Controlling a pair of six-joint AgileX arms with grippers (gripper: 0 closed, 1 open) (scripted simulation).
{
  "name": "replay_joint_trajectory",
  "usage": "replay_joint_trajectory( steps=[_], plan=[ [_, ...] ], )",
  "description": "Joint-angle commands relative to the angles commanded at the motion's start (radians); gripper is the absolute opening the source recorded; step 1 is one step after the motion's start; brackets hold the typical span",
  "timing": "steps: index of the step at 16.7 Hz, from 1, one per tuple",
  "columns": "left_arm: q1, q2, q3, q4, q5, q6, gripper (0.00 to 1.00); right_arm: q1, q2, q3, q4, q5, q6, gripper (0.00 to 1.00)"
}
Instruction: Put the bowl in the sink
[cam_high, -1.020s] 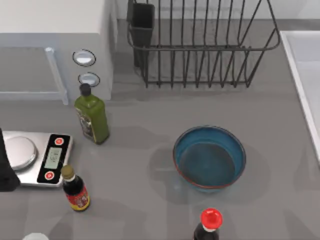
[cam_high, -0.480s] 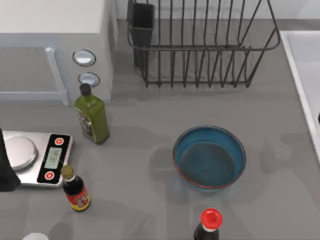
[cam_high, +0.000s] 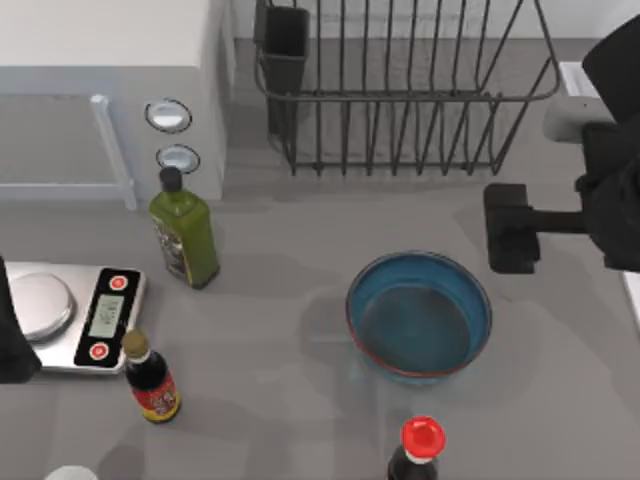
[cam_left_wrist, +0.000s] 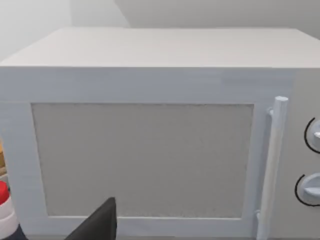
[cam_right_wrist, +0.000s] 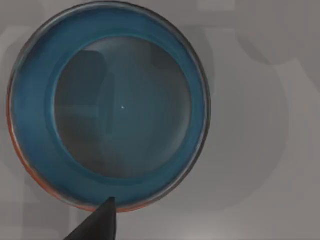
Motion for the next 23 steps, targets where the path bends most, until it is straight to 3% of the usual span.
replay_joint_trajectory(
  steps=[5, 10, 17, 23],
  plan=[
    [0.000, 0.000, 0.000, 0.000, 0.000, 0.000, 1.00, 0.019, 0.348, 0.295, -0.231, -0.009, 0.051, 1.00],
    [0.000, 0.000, 0.000, 0.000, 0.000, 0.000, 1.00, 0.006, 0.487, 0.422, -0.323, -0.013, 0.060, 1.00],
    [0.000, 0.000, 0.000, 0.000, 0.000, 0.000, 1.00, 0.007, 0.495, 0.385, -0.282, -0.013, 0.061, 1.00],
    [0.000, 0.000, 0.000, 0.000, 0.000, 0.000, 1.00, 0.007, 0.569, 0.202, -0.012, -0.012, 0.063, 1.00]
  ],
)
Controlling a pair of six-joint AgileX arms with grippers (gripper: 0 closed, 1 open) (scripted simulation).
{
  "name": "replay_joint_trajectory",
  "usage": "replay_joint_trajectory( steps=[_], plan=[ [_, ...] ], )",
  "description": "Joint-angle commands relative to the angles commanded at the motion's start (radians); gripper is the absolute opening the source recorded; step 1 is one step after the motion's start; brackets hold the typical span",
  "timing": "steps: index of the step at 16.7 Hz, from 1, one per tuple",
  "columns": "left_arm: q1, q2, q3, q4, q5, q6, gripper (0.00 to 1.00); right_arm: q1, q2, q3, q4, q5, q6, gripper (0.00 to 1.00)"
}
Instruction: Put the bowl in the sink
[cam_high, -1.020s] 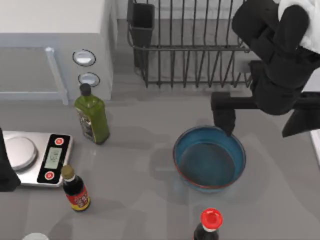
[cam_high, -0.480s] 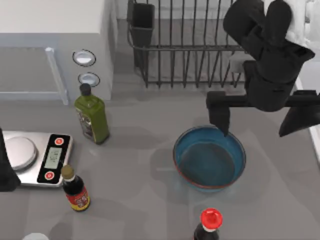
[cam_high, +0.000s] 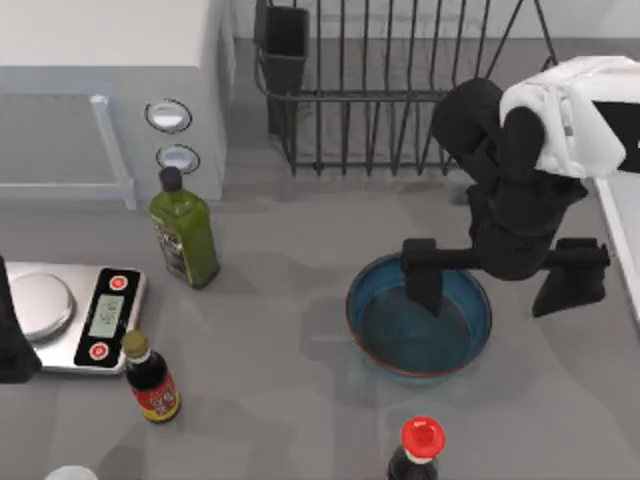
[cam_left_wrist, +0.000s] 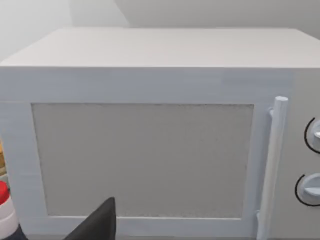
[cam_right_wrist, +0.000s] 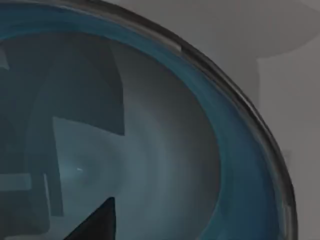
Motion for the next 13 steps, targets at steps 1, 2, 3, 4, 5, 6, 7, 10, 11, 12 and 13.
replay_joint_trajectory(
  steps=[1, 2, 3, 4, 5, 6, 7, 10, 11, 12, 13],
  plan=[
    [0.000, 0.000, 0.000, 0.000, 0.000, 0.000, 1.00, 0.000, 0.010, -0.024, 0.031, 0.000, 0.001, 1.00],
    [0.000, 0.000, 0.000, 0.000, 0.000, 0.000, 1.00, 0.001, 0.018, -0.040, 0.051, 0.000, 0.001, 1.00],
    [0.000, 0.000, 0.000, 0.000, 0.000, 0.000, 1.00, 0.001, 0.022, -0.048, 0.061, 0.000, 0.001, 1.00],
    [0.000, 0.000, 0.000, 0.000, 0.000, 0.000, 1.00, 0.001, 0.022, -0.049, 0.062, 0.000, 0.001, 1.00],
    [0.000, 0.000, 0.000, 0.000, 0.000, 0.000, 1.00, 0.001, 0.022, -0.049, 0.062, 0.000, 0.001, 1.00],
    [0.000, 0.000, 0.000, 0.000, 0.000, 0.000, 1.00, 0.001, 0.022, -0.049, 0.062, 0.000, 0.001, 1.00],
    [0.000, 0.000, 0.000, 0.000, 0.000, 0.000, 1.00, 0.001, 0.022, -0.049, 0.062, 0.000, 0.001, 1.00],
    [0.000, 0.000, 0.000, 0.000, 0.000, 0.000, 1.00, 0.001, 0.022, -0.049, 0.062, 0.000, 0.001, 0.77],
    [0.000, 0.000, 0.000, 0.000, 0.000, 0.000, 1.00, 0.001, 0.022, -0.049, 0.062, 0.000, 0.001, 0.70],
    [0.000, 0.000, 0.000, 0.000, 0.000, 0.000, 1.00, 0.001, 0.022, -0.049, 0.062, 0.000, 0.001, 0.62],
    [0.000, 0.000, 0.000, 0.000, 0.000, 0.000, 1.00, 0.001, 0.022, -0.049, 0.062, 0.000, 0.001, 0.55]
  ],
)
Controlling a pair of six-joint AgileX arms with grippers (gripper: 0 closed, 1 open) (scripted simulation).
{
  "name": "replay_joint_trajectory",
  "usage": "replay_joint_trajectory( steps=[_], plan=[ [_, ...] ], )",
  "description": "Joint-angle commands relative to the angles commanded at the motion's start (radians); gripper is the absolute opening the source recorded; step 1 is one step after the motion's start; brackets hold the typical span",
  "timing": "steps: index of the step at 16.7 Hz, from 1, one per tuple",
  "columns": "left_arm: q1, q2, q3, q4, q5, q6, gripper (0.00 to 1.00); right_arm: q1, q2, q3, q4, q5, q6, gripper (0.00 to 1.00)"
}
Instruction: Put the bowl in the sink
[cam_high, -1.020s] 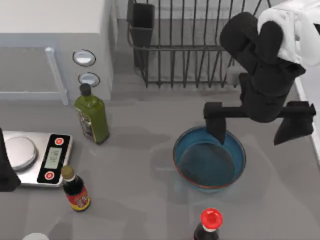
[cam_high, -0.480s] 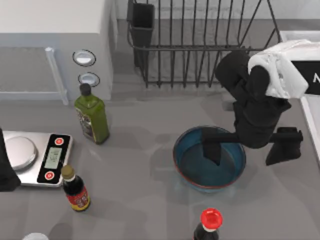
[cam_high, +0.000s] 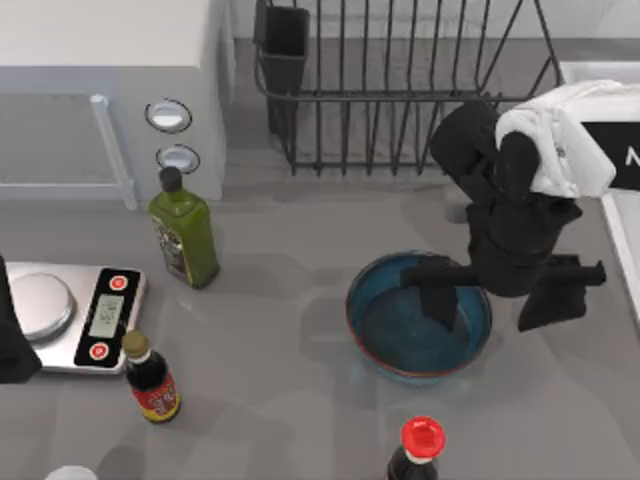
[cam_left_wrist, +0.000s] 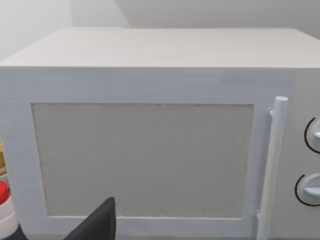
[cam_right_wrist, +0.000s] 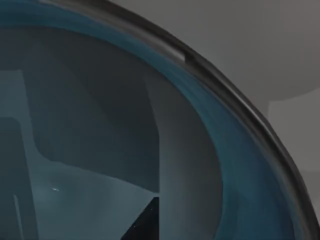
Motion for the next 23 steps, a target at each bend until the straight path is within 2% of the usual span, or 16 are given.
replay_joint_trajectory(
  steps=[7, 18, 23],
  plan=[
    [0.000, 0.000, 0.000, 0.000, 0.000, 0.000, 1.00, 0.000, 0.000, 0.000, 0.000, 0.000, 0.000, 0.02],
    [0.000, 0.000, 0.000, 0.000, 0.000, 0.000, 1.00, 0.000, -0.003, 0.016, -0.016, 0.000, 0.001, 0.00],
    [0.000, 0.000, 0.000, 0.000, 0.000, 0.000, 1.00, 0.002, -0.031, 0.203, -0.239, -0.001, 0.001, 0.00]
  ],
)
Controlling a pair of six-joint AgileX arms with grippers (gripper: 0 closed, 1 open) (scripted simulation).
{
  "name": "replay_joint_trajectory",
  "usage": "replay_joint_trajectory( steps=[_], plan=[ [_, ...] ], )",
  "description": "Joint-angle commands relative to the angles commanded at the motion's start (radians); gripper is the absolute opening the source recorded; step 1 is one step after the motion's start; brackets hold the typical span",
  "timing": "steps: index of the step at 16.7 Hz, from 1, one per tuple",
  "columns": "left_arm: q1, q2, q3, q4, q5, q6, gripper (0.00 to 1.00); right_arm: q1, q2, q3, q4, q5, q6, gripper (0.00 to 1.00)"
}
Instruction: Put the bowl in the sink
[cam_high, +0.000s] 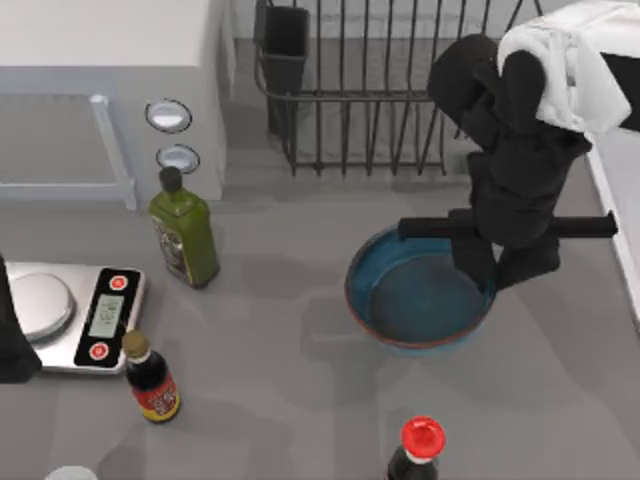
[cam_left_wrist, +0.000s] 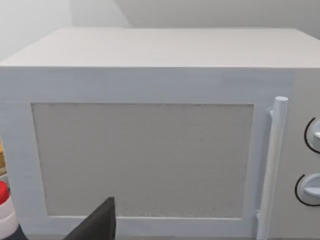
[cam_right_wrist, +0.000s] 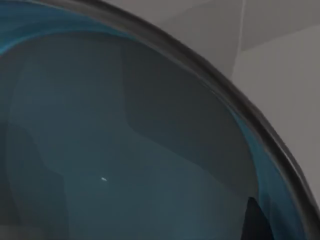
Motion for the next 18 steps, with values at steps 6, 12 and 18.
replay_joint_trajectory(
  steps=[6, 12, 18],
  plan=[
    [0.000, 0.000, 0.000, 0.000, 0.000, 0.000, 1.00, -0.005, -0.062, 0.245, -0.310, 0.001, -0.006, 0.00],
    [0.000, 0.000, 0.000, 0.000, 0.000, 0.000, 1.00, -0.002, -0.069, 0.265, -0.330, 0.000, -0.006, 0.00],
    [0.000, 0.000, 0.000, 0.000, 0.000, 0.000, 1.00, -0.080, -0.109, 0.132, -0.116, -0.085, -0.045, 0.00]
  ],
)
